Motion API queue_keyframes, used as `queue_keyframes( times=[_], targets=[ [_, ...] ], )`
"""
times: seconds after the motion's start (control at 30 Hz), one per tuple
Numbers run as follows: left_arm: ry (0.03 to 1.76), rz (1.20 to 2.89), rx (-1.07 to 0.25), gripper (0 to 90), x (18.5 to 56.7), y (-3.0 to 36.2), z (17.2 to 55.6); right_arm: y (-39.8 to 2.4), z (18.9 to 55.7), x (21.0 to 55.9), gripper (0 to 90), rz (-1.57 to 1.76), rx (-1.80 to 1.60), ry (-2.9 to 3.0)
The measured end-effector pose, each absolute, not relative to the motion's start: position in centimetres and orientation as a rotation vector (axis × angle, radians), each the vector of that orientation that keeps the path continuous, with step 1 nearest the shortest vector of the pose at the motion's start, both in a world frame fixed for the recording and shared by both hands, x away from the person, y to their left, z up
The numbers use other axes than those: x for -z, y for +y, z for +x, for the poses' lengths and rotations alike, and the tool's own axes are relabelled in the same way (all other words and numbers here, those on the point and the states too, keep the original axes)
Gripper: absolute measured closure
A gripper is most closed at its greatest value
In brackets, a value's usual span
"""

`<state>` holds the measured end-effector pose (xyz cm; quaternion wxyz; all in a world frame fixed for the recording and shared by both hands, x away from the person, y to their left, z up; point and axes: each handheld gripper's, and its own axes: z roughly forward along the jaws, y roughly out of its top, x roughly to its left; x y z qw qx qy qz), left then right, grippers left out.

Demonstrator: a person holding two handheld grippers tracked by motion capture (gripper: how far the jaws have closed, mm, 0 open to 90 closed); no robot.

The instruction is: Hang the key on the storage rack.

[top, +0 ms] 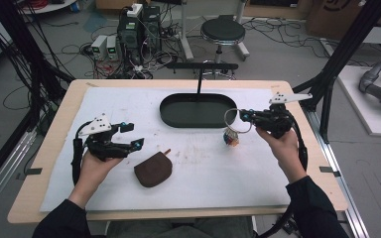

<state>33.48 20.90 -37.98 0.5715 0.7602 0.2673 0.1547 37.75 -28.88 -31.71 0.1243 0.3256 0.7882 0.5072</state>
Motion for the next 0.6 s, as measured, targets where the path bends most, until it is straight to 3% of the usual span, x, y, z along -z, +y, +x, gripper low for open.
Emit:
queue_keyframes(
  times=[0.6],
  targets=[
    [0.629,1.747,-0.384,27.8,37.9,21.9,33.4,-27.7,43.2,26.8,87.7,0.804,-1.531,2.218]
  ],
)
